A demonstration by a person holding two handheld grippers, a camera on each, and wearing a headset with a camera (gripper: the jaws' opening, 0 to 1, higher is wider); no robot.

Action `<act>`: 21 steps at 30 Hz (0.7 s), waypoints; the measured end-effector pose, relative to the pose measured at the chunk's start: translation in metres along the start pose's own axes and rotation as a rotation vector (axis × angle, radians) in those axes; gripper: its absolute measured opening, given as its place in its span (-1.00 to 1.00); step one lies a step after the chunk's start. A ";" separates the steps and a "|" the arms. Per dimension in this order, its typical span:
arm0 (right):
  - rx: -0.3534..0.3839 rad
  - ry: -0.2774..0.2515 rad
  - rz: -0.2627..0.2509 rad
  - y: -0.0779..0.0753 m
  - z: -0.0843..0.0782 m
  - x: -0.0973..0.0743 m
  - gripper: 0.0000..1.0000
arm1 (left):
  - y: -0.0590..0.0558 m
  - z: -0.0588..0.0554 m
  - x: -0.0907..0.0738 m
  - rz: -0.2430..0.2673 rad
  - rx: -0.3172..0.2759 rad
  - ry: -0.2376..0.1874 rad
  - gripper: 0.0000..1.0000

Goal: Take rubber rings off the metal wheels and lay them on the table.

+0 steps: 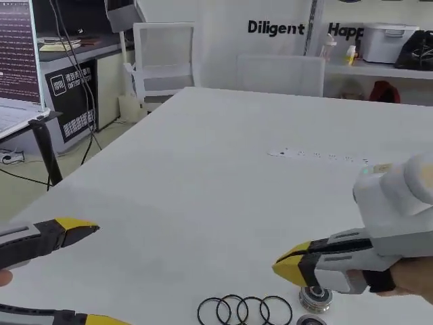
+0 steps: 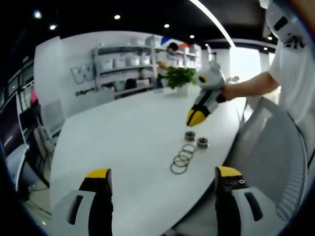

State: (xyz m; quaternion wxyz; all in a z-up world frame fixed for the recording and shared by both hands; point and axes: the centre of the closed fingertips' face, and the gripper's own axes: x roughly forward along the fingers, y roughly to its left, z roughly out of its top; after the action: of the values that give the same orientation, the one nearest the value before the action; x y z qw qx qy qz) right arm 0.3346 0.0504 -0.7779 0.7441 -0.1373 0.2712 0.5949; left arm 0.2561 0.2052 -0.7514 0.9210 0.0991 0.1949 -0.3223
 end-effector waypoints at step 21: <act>0.066 -0.167 -0.159 -0.015 -0.007 -0.103 -0.50 | -0.008 -0.005 0.008 -0.059 0.000 0.035 0.78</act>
State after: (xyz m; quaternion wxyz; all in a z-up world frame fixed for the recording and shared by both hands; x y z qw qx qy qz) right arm 0.3321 -0.0407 -0.7268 0.8132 -0.0838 0.2157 0.5340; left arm 0.2553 0.1966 -0.7594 0.9076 0.0986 0.2137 -0.3478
